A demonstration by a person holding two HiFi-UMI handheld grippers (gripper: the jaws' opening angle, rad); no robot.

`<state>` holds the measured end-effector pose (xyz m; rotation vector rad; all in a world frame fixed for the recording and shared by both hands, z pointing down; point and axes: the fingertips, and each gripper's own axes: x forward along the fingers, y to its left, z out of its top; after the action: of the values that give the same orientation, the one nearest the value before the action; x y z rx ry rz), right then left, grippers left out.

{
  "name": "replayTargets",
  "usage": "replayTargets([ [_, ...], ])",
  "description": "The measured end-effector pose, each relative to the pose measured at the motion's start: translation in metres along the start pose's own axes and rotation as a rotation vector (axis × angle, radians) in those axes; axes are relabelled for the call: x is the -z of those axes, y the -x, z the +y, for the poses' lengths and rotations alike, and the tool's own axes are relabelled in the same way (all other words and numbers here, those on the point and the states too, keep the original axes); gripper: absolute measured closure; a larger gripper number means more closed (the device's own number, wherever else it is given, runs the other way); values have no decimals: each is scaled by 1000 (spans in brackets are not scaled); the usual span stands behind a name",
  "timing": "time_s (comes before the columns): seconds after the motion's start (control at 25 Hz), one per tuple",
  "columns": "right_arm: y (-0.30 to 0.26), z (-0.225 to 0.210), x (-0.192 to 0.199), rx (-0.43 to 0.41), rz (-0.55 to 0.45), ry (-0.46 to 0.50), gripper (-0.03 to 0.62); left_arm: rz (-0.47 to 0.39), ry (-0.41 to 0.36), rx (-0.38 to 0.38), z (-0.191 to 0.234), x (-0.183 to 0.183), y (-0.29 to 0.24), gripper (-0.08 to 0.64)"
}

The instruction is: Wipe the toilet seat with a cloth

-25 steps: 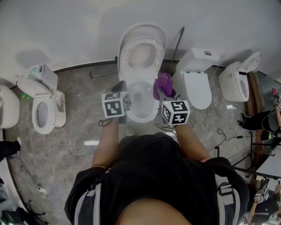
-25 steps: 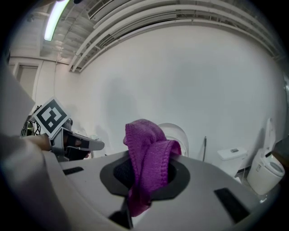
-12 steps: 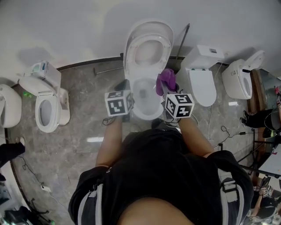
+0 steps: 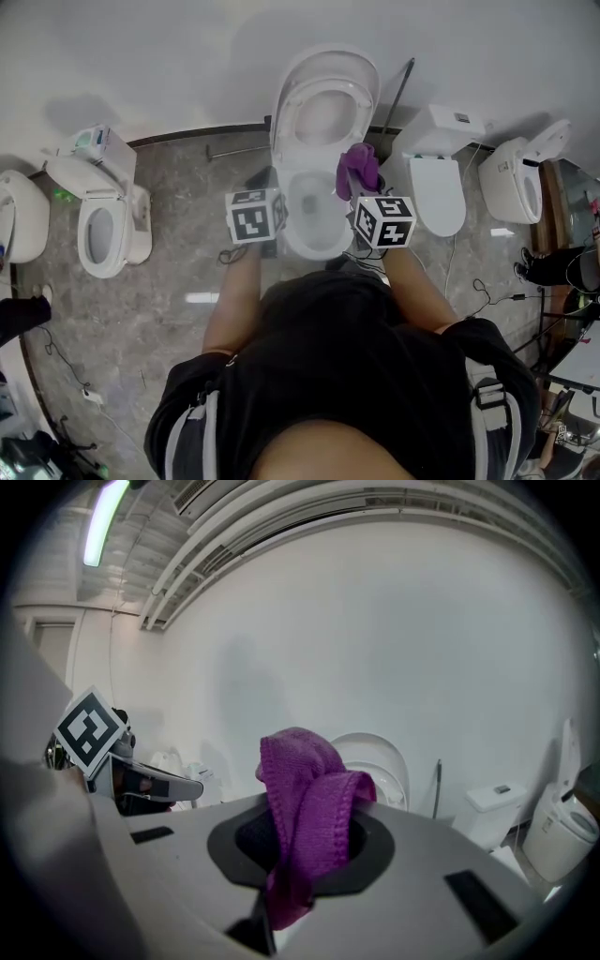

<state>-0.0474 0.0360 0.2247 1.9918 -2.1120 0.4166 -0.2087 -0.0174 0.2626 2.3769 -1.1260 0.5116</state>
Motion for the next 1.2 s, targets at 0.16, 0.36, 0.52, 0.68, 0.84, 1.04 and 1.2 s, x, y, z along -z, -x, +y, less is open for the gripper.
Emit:
replayTargets([
  [0.16, -6, -9, -1, -11, -2, 0, 538, 9, -5, -10, -4, -3, -10, 552],
  [0.36, -16, -36, 3, -24, 8, -18, 537, 29, -16, -38, -15, -8, -30, 552],
  [0.52, -34, -67, 4, -39, 12, -37, 537, 38, -16, -68, -25, -16, -53, 552],
  [0.68, -62, -99, 3, -85, 20, -39, 537, 31, -9, -127, -38, -31, -73, 552],
  [0.84, -88, -141, 3, -108, 45, -11, 538, 41, -8, -173, -62, -41, -100, 552],
  [1.04, -138, -177, 8, -108, 86, 16, 537, 72, 0, -227, -68, -43, -125, 552],
  [1.2, -183, -204, 16, -95, 129, 42, 538, 79, 6, -266, -69, -49, -136, 552],
])
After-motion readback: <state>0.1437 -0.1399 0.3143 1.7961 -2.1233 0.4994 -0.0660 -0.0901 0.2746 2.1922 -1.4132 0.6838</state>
